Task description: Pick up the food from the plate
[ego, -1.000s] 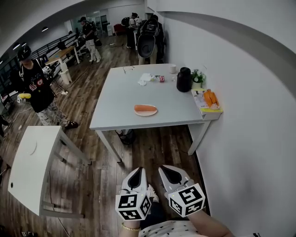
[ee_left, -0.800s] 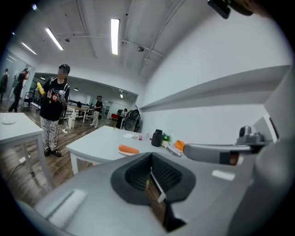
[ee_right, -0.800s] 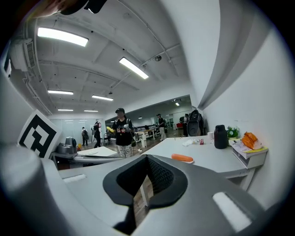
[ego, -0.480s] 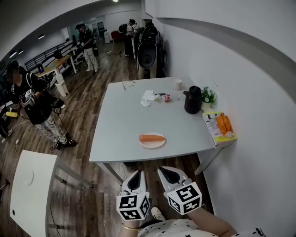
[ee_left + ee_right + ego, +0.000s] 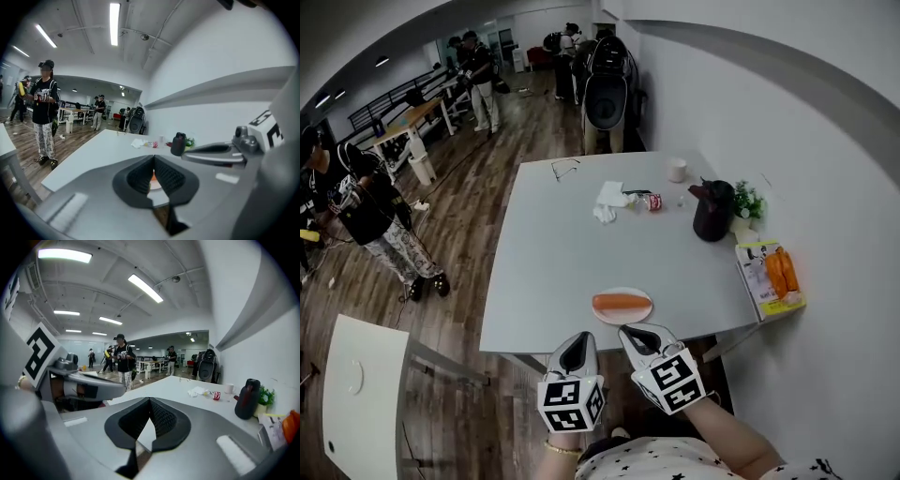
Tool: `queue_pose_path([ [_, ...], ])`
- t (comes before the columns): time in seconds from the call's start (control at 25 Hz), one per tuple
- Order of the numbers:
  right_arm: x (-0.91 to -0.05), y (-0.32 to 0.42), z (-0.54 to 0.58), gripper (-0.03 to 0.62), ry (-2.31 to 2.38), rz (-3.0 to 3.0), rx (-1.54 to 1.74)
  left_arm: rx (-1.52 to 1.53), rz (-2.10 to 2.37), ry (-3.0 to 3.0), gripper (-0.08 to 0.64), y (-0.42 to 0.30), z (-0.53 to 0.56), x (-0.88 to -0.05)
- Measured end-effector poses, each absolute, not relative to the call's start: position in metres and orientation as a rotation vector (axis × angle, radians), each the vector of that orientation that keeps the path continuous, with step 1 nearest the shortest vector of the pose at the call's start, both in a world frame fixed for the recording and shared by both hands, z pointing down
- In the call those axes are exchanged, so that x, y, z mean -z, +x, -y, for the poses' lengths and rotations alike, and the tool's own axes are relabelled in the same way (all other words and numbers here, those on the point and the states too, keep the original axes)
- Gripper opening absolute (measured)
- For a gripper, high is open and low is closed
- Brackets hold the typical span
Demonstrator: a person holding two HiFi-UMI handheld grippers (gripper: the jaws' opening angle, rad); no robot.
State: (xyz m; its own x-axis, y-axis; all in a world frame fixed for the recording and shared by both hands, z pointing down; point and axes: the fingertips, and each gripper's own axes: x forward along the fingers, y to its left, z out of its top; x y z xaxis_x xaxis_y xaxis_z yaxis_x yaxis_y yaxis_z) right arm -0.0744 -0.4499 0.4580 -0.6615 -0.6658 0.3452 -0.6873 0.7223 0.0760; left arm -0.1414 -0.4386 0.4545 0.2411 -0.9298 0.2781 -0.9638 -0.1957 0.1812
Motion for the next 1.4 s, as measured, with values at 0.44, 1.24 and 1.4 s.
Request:
queue_pose_path([
  [0.44,-0.562,-0.082,0.555,0.000,0.520,2.260,0.167,-0.226,1.746,2.109,0.008,-0.153,0.508,-0.501],
  [1.24,-0.677,-0.100,0.607,0.216,0.064,1.931,0.033,-0.232,1.728,2.001,0.008,-0.153,0.564,-0.538],
  [1.4,-0.651,-0.097,0.608,0.216,0.254,2.092,-0.010,-0.239,1.725,2.018,0.008,-0.148,0.552,-0.533],
])
